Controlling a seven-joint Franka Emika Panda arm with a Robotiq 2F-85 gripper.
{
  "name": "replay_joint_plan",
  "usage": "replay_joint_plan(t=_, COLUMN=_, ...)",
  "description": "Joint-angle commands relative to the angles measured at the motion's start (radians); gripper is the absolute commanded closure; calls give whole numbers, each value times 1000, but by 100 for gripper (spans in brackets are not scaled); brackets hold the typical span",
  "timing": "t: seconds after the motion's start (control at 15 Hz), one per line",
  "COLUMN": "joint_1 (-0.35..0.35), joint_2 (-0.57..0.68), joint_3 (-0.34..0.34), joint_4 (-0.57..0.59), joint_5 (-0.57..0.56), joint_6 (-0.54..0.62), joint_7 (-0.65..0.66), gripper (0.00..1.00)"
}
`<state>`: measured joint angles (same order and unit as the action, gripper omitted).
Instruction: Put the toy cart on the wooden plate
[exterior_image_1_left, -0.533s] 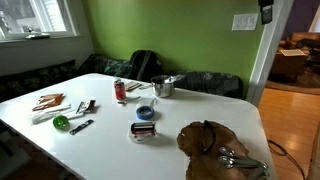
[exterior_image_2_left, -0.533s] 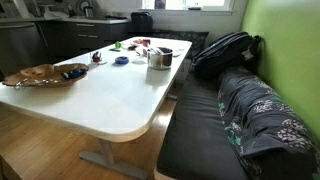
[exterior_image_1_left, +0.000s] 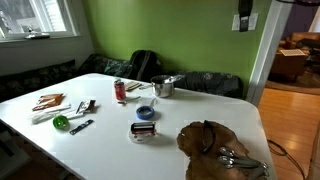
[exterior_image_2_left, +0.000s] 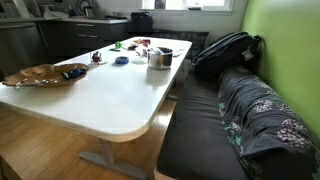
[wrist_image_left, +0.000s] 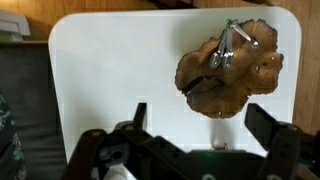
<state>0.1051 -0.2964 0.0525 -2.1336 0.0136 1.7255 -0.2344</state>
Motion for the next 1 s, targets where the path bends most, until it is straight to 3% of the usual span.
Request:
replay_joint_plan(t=0.0, joint_1=32, joint_2=176, joint_3=6, joint_4=28, joint_5=6, joint_6=179, joint_7=-154, gripper=0)
replay_joint_plan(t=0.27, joint_1=67, joint_2=405, joint_3=62, joint_4=95, joint_5=69, joint_6=309, joint_7=-302, gripper=0)
replay_joint_plan(t=0.53, joint_1=85, joint_2=575, joint_3=153, joint_4=183, joint_5=41, joint_6=280, joint_7=-391, gripper=0)
replay_joint_plan(t=0.6, joint_1=70, joint_2=508, joint_3=146, joint_4=117, joint_5=43, joint_6=316, joint_7=-331, gripper=0)
replay_joint_plan(t=0.93, joint_1=74, joint_2=580, joint_3=170, joint_4=175, joint_5=40, joint_6=308, joint_7=-368, gripper=0)
